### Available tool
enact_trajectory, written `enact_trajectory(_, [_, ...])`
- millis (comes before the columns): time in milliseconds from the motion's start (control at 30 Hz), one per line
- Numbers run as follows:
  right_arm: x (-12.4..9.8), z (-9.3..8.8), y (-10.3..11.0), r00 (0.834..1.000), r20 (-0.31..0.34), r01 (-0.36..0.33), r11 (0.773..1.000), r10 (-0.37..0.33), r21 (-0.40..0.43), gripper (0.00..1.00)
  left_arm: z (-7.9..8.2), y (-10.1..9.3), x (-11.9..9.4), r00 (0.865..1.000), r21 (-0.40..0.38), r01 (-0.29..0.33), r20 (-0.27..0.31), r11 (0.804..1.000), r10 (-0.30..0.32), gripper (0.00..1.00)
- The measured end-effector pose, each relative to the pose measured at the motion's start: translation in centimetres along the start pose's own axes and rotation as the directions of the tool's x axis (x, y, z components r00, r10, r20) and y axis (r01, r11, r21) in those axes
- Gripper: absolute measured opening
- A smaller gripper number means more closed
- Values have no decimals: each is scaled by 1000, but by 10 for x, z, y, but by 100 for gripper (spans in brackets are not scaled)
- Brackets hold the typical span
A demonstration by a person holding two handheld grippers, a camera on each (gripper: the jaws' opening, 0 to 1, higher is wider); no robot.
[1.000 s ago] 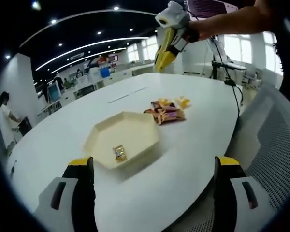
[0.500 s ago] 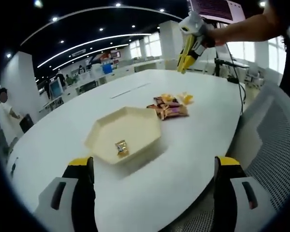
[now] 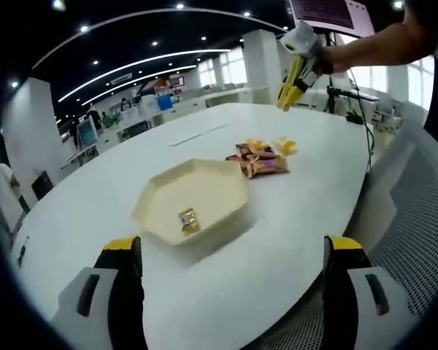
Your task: Place the target food into the container with the food tongs after gripping and lifting it, then release it inside without dropping or visibly crushing the food.
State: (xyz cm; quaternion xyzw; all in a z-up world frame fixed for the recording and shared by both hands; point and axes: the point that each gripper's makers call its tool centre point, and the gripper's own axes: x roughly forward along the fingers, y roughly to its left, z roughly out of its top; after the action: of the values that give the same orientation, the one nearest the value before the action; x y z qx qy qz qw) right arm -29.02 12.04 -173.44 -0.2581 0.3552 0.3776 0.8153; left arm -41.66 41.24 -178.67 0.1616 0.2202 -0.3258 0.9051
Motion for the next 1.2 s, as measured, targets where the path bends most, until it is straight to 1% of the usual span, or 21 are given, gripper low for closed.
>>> enact_trajectory(67, [5, -3, 1, 1000, -7, -7, 1000, 7, 13, 26, 0, 0, 0, 1000, -3, -1, 0, 1000, 1, 99])
enact_trajectory(200, [14, -10, 1, 1000, -16, 2, 1000, -2, 24, 26, 2, 0, 0, 1000, -1, 0, 7, 1000, 0, 99])
enact_trajectory(333, [20, -15, -1, 1000, -19, 9, 998, -8, 59, 26, 2, -1, 0, 1000, -4, 2, 4, 1000, -2, 99])
enact_trajectory(433, [24, -20, -1, 1000, -28, 13, 998, -11, 62, 26, 0, 0, 0, 1000, -7, 0, -3, 1000, 0, 99])
enact_trajectory(567, [29, -24, -5, 999, -31, 36, 995, -34, 88, 26, -1, 0, 0, 1000, -10, 2, -9, 1000, -2, 99])
enact_trajectory(633, [32, -26, -3, 999, -30, 43, 993, -40, 109, 26, -1, -1, 0, 1000, -9, 6, -12, 1000, -6, 99])
enact_trajectory(700, [38, -30, -4, 997, -40, 73, 988, -68, 137, 26, -1, -1, 0, 1000, -9, 6, -11, 1000, -7, 99])
enact_trajectory(767, [43, -33, -1, 996, -47, 77, 985, -70, 155, 26, -1, -1, 0, 1000, -13, 4, -10, 1000, -4, 99])
enact_trajectory(900, [51, -33, 2, 995, -50, 90, 983, -83, 159, 26, -2, 0, 0, 1000, -16, 1, -15, 1000, -1, 99])
enact_trajectory(967, [54, -34, -1, 990, -68, 129, 981, -120, 143, 26, -3, 0, 1, 1000, -14, 3, -19, 1000, -3, 99])
enact_trajectory(1000, [55, -35, 0, 991, -69, 126, 981, -117, 146, 26, -3, -1, 1, 1000, -14, 4, -20, 1000, -4, 99])
enact_trajectory(1067, [60, -39, -2, 988, -77, 145, 969, -132, 201, 26, -3, -1, 1, 1000, -16, 4, -22, 1000, -5, 99])
enact_trajectory(1133, [64, -40, 2, 989, -82, 141, 967, -126, 213, 26, -4, 0, 1, 1000, -17, 0, -24, 1000, 0, 99])
enact_trajectory(1200, [67, -39, 3, 987, -92, 148, 969, -132, 196, 26, -4, 1, 1, 1000, -22, -4, -25, 1000, 4, 99])
